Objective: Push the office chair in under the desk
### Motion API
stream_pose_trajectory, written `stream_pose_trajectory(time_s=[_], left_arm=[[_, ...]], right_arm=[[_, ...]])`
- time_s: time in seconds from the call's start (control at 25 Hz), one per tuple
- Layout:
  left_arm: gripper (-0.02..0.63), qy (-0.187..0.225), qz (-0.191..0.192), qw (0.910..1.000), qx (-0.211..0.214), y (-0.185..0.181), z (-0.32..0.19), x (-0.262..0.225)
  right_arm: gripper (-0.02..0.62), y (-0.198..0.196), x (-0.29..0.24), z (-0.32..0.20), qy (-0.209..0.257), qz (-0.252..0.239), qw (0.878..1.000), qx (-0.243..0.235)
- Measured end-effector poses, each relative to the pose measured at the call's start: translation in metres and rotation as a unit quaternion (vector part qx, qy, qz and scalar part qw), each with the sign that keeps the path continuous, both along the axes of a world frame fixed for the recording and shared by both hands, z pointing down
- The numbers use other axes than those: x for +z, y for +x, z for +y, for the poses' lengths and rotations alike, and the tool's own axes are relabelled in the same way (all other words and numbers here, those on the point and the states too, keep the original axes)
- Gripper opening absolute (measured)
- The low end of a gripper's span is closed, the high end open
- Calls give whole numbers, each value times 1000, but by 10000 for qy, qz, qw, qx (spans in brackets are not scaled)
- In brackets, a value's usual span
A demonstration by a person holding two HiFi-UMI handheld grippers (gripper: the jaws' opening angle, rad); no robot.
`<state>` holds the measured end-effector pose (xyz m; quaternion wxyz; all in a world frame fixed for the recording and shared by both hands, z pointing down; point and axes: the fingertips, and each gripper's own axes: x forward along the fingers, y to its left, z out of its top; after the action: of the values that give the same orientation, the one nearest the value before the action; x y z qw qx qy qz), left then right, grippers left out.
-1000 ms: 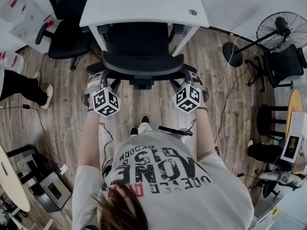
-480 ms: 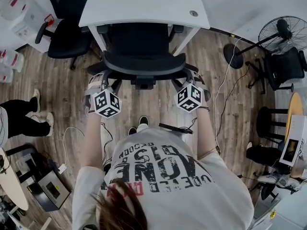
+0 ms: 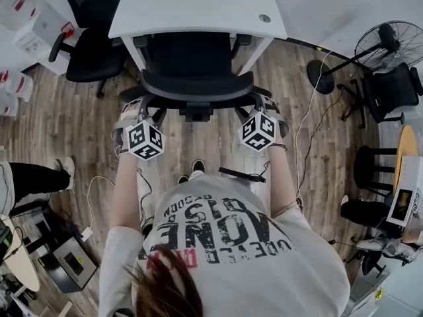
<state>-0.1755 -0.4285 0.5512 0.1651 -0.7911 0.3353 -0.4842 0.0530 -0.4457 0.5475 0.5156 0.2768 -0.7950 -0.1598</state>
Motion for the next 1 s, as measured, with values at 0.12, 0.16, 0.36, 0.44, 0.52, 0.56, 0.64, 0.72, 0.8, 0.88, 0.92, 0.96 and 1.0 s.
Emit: stream_pose_trajectory(time_s=[0.12,0.16,0.36,0.44,0.52,0.56,0.64,0.72,0.8,0.88,0.92,0.96,1.0], left_arm=[[198,-8,8,10000,-25,0,1,0],[198,-9,9,10000,-26,0,1,0],[198,-19,10,10000,-32,-2,1,0],[198,-17,8,10000,-26,-1,1,0],[198,-12,3,10000,-22,-1,0,0],[198,-9,2,10000,-20,-1,0,1],[198,2,1,10000,-21,-1,0,1],[198,18,0,10000,-28,-1,0,1],[201,26,1,10000,-52,0,1,0],[202,11,8,10000,-95,0,1,0],[204,-3,16,9999,-117,0,2,-1],[206,-10,25,9999,-134,0,2,-1],[207,-6,34,9999,-147,1,2,-1]], right_arm=[[196,0,0,1,-6,13,10000,7],[197,0,0,1,-7,16,10000,13],[196,-2,0,0,3,16,10000,25],[196,-2,-1,0,19,15,10000,26],[196,-1,0,0,32,12,10000,25],[196,-1,0,0,36,10,10000,24],[196,-1,1,0,49,8,10000,16],[196,-1,0,0,66,3,10000,8],[196,-1,0,0,81,-6,10000,14],[198,0,-1,1,98,-14,9999,27],[198,0,-1,1,110,-15,9999,33],[198,0,-1,2,125,-11,9999,38],[198,0,-1,2,140,0,9999,46]])
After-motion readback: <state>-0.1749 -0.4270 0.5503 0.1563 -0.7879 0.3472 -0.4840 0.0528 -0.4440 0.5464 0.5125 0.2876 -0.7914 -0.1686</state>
